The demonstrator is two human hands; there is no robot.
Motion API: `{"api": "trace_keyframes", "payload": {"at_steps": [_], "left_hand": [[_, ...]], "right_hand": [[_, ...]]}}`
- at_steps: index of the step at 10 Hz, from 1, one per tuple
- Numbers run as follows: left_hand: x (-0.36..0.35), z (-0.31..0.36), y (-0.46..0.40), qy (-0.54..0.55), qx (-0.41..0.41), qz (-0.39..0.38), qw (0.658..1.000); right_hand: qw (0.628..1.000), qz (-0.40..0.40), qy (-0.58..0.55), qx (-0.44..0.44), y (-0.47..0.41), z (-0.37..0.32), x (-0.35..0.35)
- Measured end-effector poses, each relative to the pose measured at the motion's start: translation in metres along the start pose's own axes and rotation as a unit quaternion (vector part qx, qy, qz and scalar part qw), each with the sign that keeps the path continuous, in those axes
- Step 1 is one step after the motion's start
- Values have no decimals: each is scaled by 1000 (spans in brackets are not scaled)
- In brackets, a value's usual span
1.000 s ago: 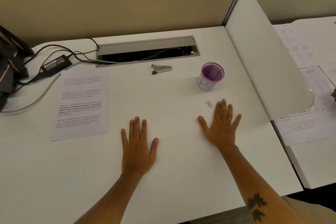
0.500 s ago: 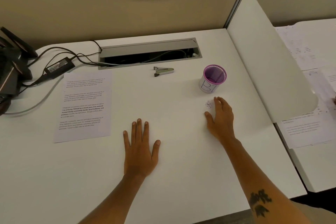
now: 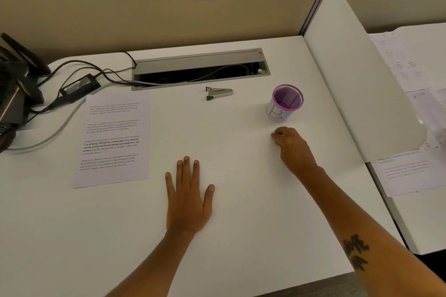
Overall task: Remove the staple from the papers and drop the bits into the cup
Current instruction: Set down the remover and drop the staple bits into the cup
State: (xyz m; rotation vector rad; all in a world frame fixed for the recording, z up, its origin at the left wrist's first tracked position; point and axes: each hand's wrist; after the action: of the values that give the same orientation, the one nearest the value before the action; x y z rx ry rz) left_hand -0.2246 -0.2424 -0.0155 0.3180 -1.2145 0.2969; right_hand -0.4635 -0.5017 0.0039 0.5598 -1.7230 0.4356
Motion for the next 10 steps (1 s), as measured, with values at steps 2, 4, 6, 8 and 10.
{"api": "trace_keyframes", "payload": {"at_steps": [2,4,6,8,10], "left_hand": [[0,-1,0,-5,1,-6,1000],[1,-1,0,2,2,-7,1000],[0,-1,0,1,0,-7,1000],[0,-1,0,-2,2,-9,1000],[0,-1,0,-3,2,-13,1000]], "right_hand": [[999,27,18,23,1,-2,6],[999,31,29,17,-2,-8,8],[997,57,49,5,0,-10,-2],[994,90,56,28,9,-18,-6],[973,130,-116,-152,-4,-11,6]]}}
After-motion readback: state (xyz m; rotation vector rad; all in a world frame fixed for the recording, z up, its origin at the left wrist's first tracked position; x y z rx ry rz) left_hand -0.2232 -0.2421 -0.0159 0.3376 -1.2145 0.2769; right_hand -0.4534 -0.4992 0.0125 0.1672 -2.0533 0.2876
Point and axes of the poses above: each hand's wrist, its own y-axis away from the middle knuckle, its own x-axis out of the back of the hand, z = x × y, and after that the axes turned 2 degrees about y, right-handed
